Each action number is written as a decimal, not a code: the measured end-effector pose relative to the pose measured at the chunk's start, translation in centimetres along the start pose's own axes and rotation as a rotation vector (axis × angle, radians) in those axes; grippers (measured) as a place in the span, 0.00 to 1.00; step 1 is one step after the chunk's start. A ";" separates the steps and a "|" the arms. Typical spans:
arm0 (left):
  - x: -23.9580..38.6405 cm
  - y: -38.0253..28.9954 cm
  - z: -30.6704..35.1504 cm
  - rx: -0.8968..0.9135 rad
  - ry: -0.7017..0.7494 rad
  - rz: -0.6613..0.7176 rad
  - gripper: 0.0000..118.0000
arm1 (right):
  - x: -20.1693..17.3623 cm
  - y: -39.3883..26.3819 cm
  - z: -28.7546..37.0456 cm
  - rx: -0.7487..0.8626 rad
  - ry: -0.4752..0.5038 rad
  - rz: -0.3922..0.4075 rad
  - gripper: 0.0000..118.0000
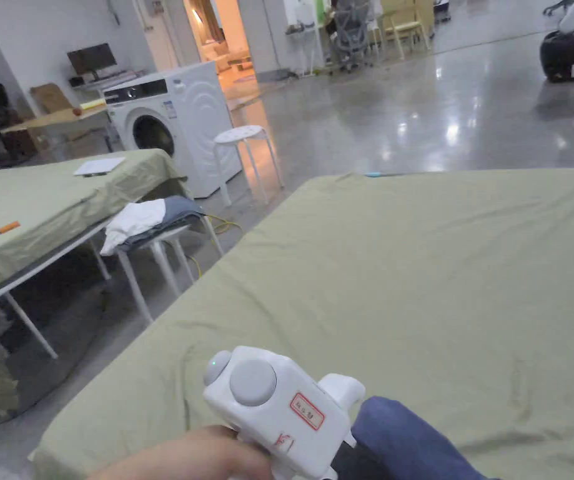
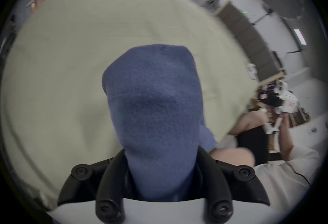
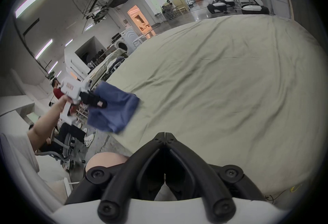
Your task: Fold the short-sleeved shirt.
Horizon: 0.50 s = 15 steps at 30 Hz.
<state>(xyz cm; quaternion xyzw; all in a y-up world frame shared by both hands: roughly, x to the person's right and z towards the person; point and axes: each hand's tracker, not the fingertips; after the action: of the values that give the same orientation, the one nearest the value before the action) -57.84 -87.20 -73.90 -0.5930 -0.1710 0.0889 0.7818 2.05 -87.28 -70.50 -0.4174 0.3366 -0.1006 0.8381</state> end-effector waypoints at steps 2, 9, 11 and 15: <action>-4.6 0.6 1.8 -0.029 0.117 0.047 0.21 | -1.1 0.6 -0.9 -0.016 0.000 0.013 0.00; -18.1 2.8 4.2 -0.204 0.623 0.149 0.21 | -1.6 2.7 -2.6 -0.035 -0.021 0.024 0.00; -20.6 2.9 4.1 -0.267 0.811 0.176 0.21 | -1.4 3.4 -2.8 -0.031 -0.044 0.030 0.00; -23.6 1.4 4.5 -0.175 0.813 0.329 0.21 | -0.9 4.2 -3.2 -0.023 -0.048 0.013 0.00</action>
<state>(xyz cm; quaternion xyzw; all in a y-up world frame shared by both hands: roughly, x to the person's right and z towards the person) -81.25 -90.80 -78.01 -0.6629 0.2399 -0.0428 0.7079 -1.14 -86.28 -74.63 -0.4269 0.3203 -0.0814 0.8418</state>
